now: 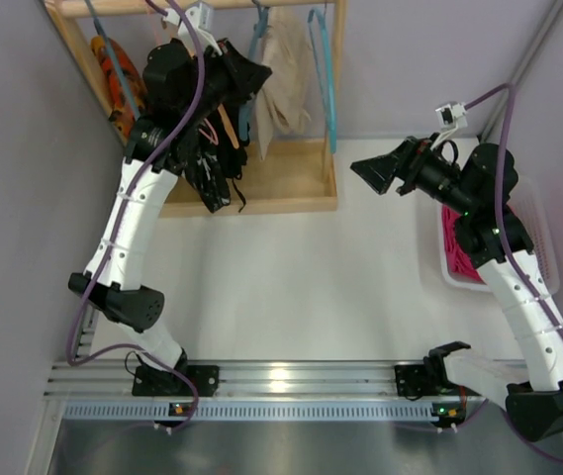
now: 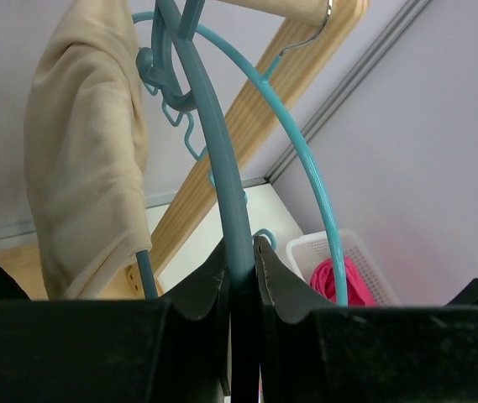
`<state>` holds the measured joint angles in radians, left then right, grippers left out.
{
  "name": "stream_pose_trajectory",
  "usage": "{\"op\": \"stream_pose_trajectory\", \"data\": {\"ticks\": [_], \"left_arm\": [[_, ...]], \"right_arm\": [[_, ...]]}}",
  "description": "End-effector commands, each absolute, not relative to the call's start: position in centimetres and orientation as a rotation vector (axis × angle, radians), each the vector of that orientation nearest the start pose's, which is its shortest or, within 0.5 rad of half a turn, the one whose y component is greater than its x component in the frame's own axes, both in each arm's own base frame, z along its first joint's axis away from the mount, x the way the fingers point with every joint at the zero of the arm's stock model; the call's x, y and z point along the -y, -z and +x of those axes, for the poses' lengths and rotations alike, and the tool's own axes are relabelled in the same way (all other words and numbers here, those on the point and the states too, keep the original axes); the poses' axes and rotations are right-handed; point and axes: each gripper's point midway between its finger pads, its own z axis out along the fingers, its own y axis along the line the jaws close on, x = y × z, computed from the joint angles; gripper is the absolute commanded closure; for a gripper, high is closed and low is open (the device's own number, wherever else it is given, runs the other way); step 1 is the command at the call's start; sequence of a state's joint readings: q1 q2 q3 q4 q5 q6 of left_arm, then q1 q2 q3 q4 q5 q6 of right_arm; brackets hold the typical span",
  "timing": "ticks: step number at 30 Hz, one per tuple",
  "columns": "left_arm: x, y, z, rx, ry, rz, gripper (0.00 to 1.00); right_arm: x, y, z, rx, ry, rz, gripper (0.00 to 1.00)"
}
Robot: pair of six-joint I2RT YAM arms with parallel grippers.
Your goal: Remove the trousers from the hanger
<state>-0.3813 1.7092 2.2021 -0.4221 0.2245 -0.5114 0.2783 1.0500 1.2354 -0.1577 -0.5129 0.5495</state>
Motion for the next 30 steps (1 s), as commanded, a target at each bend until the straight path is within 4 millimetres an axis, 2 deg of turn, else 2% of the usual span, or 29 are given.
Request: {"op": "stream_pose_trajectory", "data": {"ticks": [1,6,7,8,9,10,12,13,14,15,17,18,21,28,30], "left_arm": [[22.1,-64.2,36.4,-1.142,0.892,0.195,1.00],[21.7,-62.4,35.0,-1.192,0.902,0.175,1.00],[21.8,-61.0,35.3,-1.225,0.905,0.167,1.00],[21.2,-61.6,34.0,-1.210,0.907,0.166,1.00],[21.1,-61.3,33.6,-1.218,0.917,0.160,1.00],[21.2,-60.1,33.6,-1.246,0.922,0.155,1.00],[20.8,-60.1,32.0,-1.242,0.944,0.157,1.00],[21.0,-58.7,32.1,-1.282,0.959,0.142,1.00],[20.6,-58.9,31.0,-1.277,0.971,0.136,1.00],[20.8,-57.6,31.0,-1.310,0.988,0.137,1.00],[20.5,-57.7,29.3,-1.299,1.008,0.147,1.00],[20.7,-56.9,29.2,-1.321,1.027,0.144,1.00],[20.8,-56.8,26.9,-1.319,1.089,0.175,1.00],[20.9,-54.6,25.7,-1.372,1.148,0.163,1.00],[21.0,-54.3,25.8,-1.387,1.171,0.142,1.00]], "right_arm": [[-18.8,-43.3,29.2,-1.562,-1.011,-0.232,0.01],[-18.6,-43.6,28.9,-1.545,-0.991,-0.254,0.01],[-18.6,-43.5,28.9,-1.546,-0.988,-0.258,0.01],[-18.6,-43.5,28.8,-1.541,-0.980,-0.267,0.01],[-18.5,-43.4,28.9,-1.542,-0.974,-0.267,0.01],[-18.5,-43.4,29.0,-1.538,-0.967,-0.272,0.01],[-18.5,-43.7,29.0,-1.520,-0.954,-0.289,0.01],[-18.5,-43.8,29.0,-1.511,-0.948,-0.297,0.01],[-18.4,-44.0,29.1,-1.502,-0.933,-0.312,0.00],[-18.6,-44.2,28.9,-1.484,-0.934,-0.331,0.01],[-18.7,-44.4,28.7,-1.458,-0.922,-0.369,0.01],[-18.7,-44.8,28.6,-1.432,-0.918,-0.384,0.01],[-19.1,-44.5,28.3,-1.414,-0.918,-0.433,0.01],[-20.7,-43.8,27.6,-1.368,-0.828,-0.554,0.00],[-20.6,-43.4,28.2,-1.373,-0.736,-0.545,0.01]]}}
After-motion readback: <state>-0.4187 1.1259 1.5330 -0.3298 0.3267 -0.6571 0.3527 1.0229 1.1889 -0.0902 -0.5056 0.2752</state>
